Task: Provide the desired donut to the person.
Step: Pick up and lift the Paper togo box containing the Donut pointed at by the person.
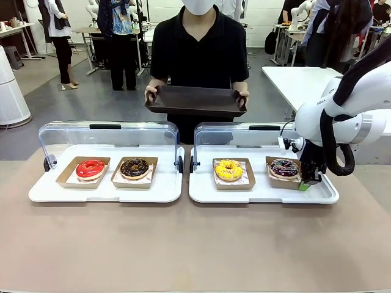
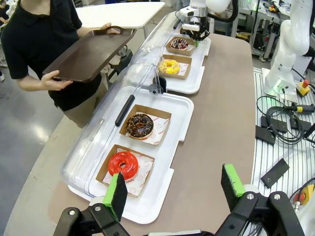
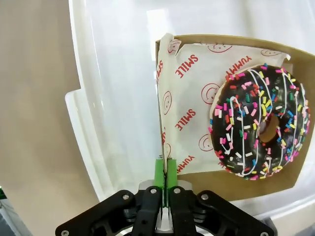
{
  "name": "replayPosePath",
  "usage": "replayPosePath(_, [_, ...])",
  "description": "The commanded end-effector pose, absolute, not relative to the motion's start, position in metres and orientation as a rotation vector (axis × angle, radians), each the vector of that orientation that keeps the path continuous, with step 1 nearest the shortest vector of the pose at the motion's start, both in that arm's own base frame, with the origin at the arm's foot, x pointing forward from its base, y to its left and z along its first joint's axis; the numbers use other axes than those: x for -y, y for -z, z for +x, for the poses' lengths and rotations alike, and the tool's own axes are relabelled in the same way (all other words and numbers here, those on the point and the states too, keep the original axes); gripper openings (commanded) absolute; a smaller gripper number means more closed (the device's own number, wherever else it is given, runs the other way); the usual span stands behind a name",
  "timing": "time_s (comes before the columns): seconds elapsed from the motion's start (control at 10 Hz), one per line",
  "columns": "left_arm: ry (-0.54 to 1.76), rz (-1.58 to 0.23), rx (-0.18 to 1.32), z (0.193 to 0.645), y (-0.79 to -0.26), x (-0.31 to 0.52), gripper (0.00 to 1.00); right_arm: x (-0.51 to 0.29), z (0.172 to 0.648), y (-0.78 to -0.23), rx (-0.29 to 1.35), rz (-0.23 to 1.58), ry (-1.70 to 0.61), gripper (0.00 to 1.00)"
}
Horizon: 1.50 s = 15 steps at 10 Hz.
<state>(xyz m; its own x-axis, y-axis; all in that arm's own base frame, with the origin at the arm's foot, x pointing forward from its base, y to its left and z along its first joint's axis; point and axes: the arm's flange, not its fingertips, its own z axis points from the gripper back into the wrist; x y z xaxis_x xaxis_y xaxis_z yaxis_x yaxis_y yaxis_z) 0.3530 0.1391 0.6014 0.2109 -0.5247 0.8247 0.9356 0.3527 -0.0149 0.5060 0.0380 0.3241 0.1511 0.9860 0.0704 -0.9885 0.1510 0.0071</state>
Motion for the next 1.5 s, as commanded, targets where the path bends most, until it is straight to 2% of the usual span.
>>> replayPosePath(0.0, [1.104,-0.606,0.839,0.352,-0.602,-0.142,1.0,-0.042,0.493,-0.337,0.044,0.062,-1.454,0.0])
replayPosePath(0.6, [1.104,-0.606,0.839,0.352,-0.602,-0.142,1.0,-0.059,0.381,-0.479,-0.046,-0.006,-1.502,0.0])
replayPosePath(0.9, [1.104,-0.606,0.839,0.352,-0.602,-0.142,1.0,-0.07,0.343,-0.547,-0.019,-0.041,-1.528,0.0])
replayPosePath(1.1, [1.104,-0.606,0.839,0.352,-0.602,-0.142,1.0,-0.084,0.337,-0.595,0.044,-0.056,-1.521,0.0])
replayPosePath(1.4, [1.104,-0.606,0.839,0.352,-0.602,-0.142,1.0,-0.105,0.364,-0.642,0.079,-0.019,-1.47,0.0])
